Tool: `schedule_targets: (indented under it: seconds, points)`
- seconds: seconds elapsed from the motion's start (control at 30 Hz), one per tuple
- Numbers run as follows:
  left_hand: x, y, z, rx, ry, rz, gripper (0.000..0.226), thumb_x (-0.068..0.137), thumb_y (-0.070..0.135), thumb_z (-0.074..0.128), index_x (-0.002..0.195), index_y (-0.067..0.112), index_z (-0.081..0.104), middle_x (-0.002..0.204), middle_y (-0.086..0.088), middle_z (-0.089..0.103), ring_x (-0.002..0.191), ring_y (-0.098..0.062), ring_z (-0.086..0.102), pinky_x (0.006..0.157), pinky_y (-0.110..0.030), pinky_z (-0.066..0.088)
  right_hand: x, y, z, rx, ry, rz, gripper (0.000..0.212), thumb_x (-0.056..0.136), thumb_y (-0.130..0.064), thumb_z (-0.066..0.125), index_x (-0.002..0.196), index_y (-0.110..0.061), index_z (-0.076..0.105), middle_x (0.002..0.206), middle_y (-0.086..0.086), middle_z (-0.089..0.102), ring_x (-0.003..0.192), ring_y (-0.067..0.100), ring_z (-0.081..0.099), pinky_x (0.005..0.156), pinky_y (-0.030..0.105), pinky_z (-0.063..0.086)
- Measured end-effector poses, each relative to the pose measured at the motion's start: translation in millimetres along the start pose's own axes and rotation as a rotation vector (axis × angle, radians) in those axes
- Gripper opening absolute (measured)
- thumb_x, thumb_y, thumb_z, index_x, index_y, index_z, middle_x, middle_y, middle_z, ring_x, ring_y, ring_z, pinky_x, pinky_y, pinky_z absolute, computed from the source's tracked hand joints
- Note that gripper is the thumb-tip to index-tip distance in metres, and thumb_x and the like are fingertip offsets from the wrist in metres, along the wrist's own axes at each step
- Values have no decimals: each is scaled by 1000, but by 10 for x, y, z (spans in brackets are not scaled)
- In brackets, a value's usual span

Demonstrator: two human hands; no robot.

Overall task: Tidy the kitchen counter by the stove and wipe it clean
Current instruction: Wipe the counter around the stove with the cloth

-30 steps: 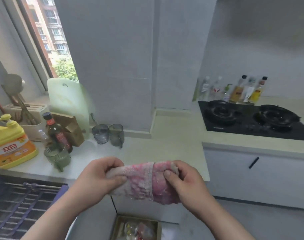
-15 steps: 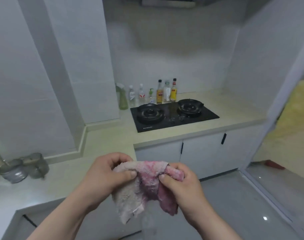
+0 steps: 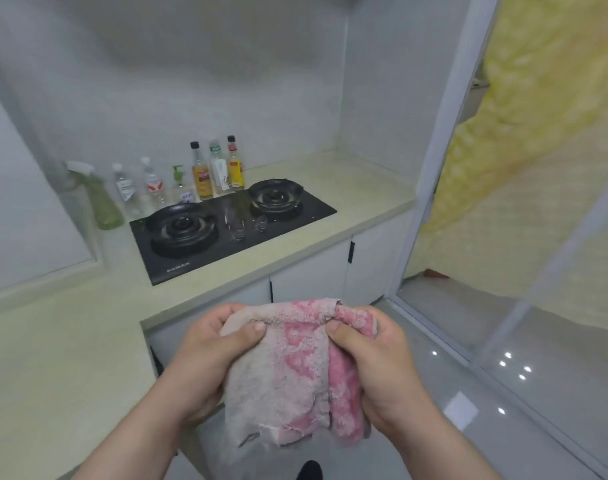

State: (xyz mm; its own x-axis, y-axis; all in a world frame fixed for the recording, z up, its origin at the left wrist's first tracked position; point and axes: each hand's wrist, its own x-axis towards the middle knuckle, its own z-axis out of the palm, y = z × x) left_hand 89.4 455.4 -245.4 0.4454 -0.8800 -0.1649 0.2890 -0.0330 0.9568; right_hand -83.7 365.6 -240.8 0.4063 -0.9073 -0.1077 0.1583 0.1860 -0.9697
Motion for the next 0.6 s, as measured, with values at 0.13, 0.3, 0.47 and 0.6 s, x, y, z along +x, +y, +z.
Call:
schedule_targets:
  seconds: [0.13, 0.3, 0.47, 0.6]
  points:
    - [740, -82, 71, -126, 45, -40, 28, 63, 7, 78, 88, 5, 64, 81, -18, 69, 64, -23, 65, 56, -31, 57, 723, 29, -46, -44, 86, 68, 13, 77, -6, 76, 83, -1, 65, 92, 29, 68, 82, 40, 70, 80, 59, 54]
    - [1664, -27, -2, -88, 61, -68, 45, 57, 7, 82, 97, 0, 63, 84, -18, 69, 65, -23, 66, 53, -29, 54, 1659, -36, -28, -201, 97, 102, 7, 82, -4, 71, 80, -3, 65, 77, 17, 71, 68, 25, 67, 67, 41, 55]
    - [2500, 116, 41, -1, 61, -31, 22, 62, 7, 78, 81, 10, 68, 75, -12, 67, 62, -20, 62, 49, -27, 49, 2405, -172, -51, -297, 75, 74, 16, 83, -7, 71, 70, -13, 65, 68, 5, 68, 65, 18, 65, 62, 35, 52]
    - [2999, 190, 244, 69, 36, -16, 8, 80, 2, 73, 85, 8, 71, 85, -17, 72, 74, -29, 66, 65, -39, 52, 2789, -281, -193, -286, 104, 85, 9, 86, -8, 69, 78, -10, 68, 82, 15, 73, 71, 23, 68, 70, 41, 55]
